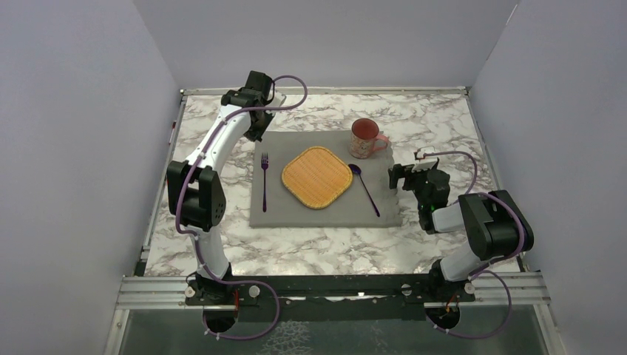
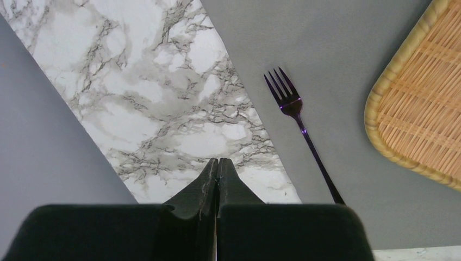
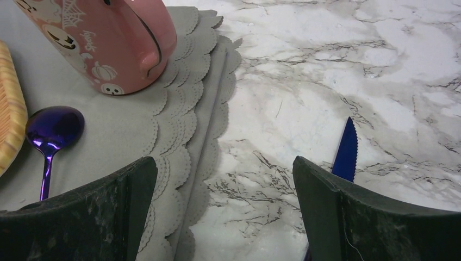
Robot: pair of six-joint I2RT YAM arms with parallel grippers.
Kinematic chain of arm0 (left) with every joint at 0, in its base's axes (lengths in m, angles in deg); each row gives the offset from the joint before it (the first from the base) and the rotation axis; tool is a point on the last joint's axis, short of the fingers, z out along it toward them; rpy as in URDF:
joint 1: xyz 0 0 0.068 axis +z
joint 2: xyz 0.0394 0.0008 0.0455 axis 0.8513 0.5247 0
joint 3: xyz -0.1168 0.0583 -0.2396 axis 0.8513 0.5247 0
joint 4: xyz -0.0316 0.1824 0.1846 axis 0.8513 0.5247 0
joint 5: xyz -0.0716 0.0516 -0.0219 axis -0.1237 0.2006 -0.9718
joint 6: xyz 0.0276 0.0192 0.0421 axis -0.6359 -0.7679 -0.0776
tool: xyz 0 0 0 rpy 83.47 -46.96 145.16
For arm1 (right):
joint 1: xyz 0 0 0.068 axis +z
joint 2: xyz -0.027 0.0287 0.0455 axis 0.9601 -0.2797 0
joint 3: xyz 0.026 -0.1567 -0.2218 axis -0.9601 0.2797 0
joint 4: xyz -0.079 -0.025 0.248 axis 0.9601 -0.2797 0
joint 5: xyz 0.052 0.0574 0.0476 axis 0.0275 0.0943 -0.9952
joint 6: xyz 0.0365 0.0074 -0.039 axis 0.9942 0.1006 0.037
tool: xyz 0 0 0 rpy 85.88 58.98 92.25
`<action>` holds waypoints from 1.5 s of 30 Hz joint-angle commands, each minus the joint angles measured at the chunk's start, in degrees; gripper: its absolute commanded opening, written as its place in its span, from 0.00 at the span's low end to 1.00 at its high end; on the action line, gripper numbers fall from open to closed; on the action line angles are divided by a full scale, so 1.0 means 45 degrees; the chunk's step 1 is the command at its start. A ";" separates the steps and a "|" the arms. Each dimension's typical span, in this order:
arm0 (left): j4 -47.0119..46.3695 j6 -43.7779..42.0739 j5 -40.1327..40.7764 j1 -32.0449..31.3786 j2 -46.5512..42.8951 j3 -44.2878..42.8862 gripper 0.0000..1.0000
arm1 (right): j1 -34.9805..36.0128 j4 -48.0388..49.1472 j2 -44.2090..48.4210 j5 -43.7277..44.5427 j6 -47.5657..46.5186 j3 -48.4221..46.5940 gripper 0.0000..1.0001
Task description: Set the dinner table for one person
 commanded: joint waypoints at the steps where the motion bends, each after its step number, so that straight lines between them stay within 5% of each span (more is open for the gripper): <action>1: -0.0131 0.0463 -0.0244 -0.0011 0.0270 -0.0817 0.01 | 0.0001 0.0594 -0.0122 -0.0207 -0.0146 -0.0197 1.00; 11: -0.0713 0.1268 -0.1622 -0.0011 0.0686 -0.0952 0.01 | -0.0006 0.0594 -0.0130 -0.0207 -0.0146 -0.0197 1.00; 35: -0.0933 0.1121 -0.1328 -0.0011 0.0017 -0.0501 0.01 | -0.0009 0.0857 -0.0141 -0.0198 -0.0292 -0.0121 1.00; 45: -0.0944 0.0708 -0.0795 -0.0011 0.0015 -0.0775 0.00 | 0.0000 -0.6684 0.3776 0.1565 0.1548 -0.3241 1.00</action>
